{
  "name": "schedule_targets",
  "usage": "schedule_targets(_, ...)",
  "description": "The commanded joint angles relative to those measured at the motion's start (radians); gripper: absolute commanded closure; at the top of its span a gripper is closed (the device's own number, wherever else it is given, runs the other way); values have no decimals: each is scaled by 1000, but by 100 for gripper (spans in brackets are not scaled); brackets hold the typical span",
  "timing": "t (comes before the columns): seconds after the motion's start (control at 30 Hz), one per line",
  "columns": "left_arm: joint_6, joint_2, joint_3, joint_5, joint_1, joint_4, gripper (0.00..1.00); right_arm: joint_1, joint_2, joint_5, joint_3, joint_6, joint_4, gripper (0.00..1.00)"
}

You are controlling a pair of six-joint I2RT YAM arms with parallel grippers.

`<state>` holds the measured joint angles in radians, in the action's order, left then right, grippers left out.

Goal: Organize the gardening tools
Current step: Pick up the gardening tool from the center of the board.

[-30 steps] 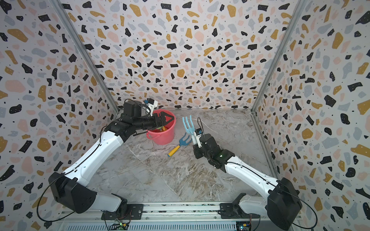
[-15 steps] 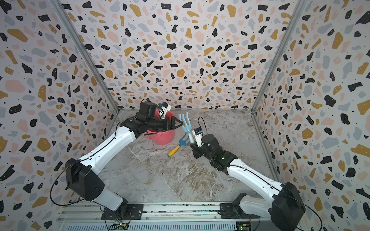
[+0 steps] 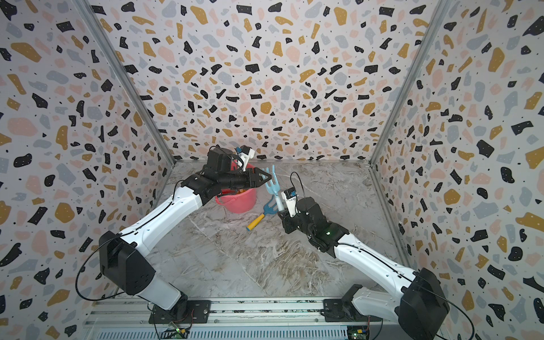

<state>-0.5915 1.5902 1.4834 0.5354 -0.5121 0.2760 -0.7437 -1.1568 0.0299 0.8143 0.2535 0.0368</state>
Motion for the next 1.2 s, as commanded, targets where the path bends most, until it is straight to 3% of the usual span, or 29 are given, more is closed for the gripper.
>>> schedule_targets(0.0,-6,12,-22,-9,-8,-81,48,-6,35,11,5,-2,-23,100)
schedule_targets(0.07,-9,17,-25,-5,-10,-81,50,-7,37,14,7,-2,-23,100)
schedule_targets(0.4,2,20,-31,-3,-14,-127,98,-11,19,19,20,-6,-7,100)
schedule_targets(0.57,20,7,-51,-16,-14,-140,100,-10,12,12,29,-4,-4,99)
schedule_targets(0.87,114,-55,-60,-106,-14,-125,100,-10,15,-17,33,2,0,50)
schedule_targets(1.17,231,-167,-70,-253,25,-95,100,-11,60,-81,26,17,72,28)
